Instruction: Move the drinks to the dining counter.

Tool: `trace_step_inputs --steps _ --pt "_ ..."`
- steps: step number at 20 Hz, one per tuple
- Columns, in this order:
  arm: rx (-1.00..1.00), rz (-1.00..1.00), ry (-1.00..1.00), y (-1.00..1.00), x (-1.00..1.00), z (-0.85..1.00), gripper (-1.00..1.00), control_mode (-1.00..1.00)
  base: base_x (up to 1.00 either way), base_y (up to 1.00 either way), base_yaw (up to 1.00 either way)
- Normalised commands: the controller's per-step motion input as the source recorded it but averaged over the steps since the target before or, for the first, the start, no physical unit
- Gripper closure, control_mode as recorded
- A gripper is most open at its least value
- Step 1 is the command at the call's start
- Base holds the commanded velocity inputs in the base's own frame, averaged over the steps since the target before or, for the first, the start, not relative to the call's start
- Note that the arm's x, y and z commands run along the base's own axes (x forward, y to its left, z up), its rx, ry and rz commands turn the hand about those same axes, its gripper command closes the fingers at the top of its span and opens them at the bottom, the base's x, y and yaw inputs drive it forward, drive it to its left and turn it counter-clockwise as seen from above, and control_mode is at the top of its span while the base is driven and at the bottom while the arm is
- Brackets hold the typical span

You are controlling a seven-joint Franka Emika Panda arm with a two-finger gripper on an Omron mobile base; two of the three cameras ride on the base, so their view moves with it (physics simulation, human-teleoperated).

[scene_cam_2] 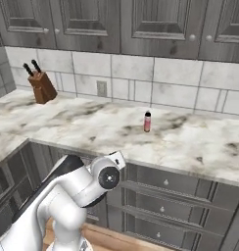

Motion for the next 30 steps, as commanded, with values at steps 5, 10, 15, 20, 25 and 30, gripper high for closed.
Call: trace_step_inputs --steps 5,10,15,20,25,30 --pt "0.0 0.0 0.0 0.0 0.0 0.0 -1.0 1.0 0.63 -0.29 0.04" --pt "0.0 0.0 0.0 0.0 0.0 0.0 -1.0 1.0 1.0 0.0 0.07" --pt "0.0 0.0 0.0 0.0 0.0 0.0 -1.0 1.0 0.82 -0.03 0.06" --pt "0.0 0.0 0.0 0.0 0.0 0.0 -1.0 1.0 0.35 -0.19 0.01" --pt "0.0 0.0 0.0 0.0 0.0 0.0 -1.0 1.0 0.17 -0.01 0.01" --pt "0.0 0.01 0.0 -0.09 0.07 0.0 -1.0 -1.0 0.09 0.0 0.02"
